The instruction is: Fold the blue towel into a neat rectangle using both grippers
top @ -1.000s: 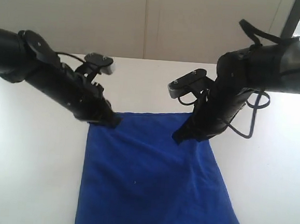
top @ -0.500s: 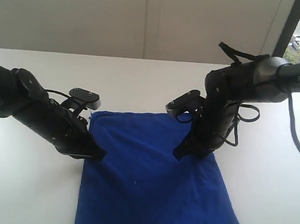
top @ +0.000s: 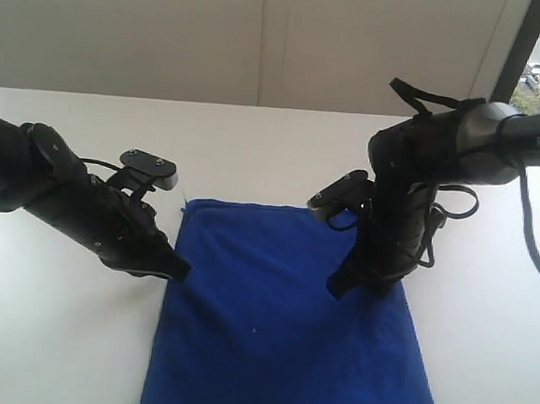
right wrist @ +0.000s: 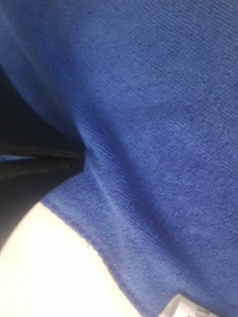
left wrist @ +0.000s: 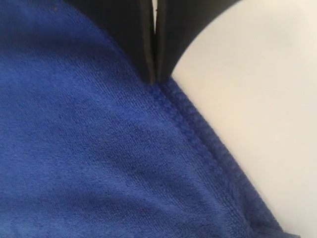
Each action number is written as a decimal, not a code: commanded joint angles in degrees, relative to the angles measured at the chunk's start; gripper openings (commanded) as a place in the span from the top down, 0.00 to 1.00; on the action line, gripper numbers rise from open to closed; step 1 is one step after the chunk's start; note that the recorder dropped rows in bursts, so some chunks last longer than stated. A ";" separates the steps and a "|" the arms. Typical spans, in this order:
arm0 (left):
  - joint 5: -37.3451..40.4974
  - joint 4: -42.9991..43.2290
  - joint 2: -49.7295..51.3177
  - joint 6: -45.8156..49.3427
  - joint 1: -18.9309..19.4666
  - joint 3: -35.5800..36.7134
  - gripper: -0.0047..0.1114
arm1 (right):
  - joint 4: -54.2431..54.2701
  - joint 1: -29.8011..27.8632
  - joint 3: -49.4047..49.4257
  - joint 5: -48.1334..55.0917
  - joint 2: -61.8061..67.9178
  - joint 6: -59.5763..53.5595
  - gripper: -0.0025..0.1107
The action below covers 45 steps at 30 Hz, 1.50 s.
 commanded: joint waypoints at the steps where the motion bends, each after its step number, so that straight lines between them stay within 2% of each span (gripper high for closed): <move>1: 1.73 -0.64 -2.48 2.26 0.06 0.02 0.96 | -3.54 -0.60 0.25 -1.38 -4.75 0.20 0.98; 7: 4.47 -0.64 -10.45 12.56 0.06 0.02 0.96 | -4.32 -0.60 0.25 -2.24 -15.32 -3.07 0.98; 9: 10.15 -0.64 -13.44 17.31 0.06 0.02 0.96 | -3.56 -0.60 0.25 0.61 -18.73 -6.32 0.98; 12: 23.97 -0.64 -16.13 26.16 0.06 0.02 0.96 | 0.07 -0.60 0.37 7.84 -22.39 -9.92 0.98; 15: 34.95 -0.64 -16.62 29.49 0.06 0.02 0.96 | 4.92 -0.60 2.49 12.51 -25.36 -11.91 0.98; 20: 43.71 0.67 -16.62 29.31 0.06 1.26 0.96 | 10.03 3.46 13.69 9.82 -33.30 -22.67 0.98; 23: 43.25 3.61 -16.62 24.52 -1.24 2.14 0.96 | 10.03 7.32 18.59 9.78 -39.00 -23.87 0.98; 26: 40.00 11.24 -16.62 15.29 -5.13 2.80 0.96 | 9.92 9.13 22.80 12.95 -42.70 -24.54 0.98; 31: 32.33 32.45 -16.72 -0.75 -17.66 2.80 0.96 | 8.45 9.13 29.69 10.50 -44.53 -31.62 0.98; 34: 29.90 42.02 -16.86 -10.68 -22.74 2.80 0.96 | 8.45 9.13 32.14 4.68 -44.41 -32.63 0.98; 37: 29.79 43.83 -16.86 -12.02 -23.93 2.80 0.96 | 8.56 9.13 34.28 -1.73 -44.41 -32.63 0.97; 40: 29.90 43.83 -16.63 -12.16 -23.93 2.80 0.96 | 8.56 9.13 36.10 -5.92 -44.41 -33.72 0.90; 43: 29.79 41.95 -16.25 -12.16 -23.93 2.80 0.93 | 8.56 9.13 37.80 -6.62 -44.41 -36.56 0.76; 45: 29.57 40.38 -15.87 -10.66 -23.93 2.80 0.85 | 8.56 9.13 38.98 -6.76 -44.41 -38.55 0.63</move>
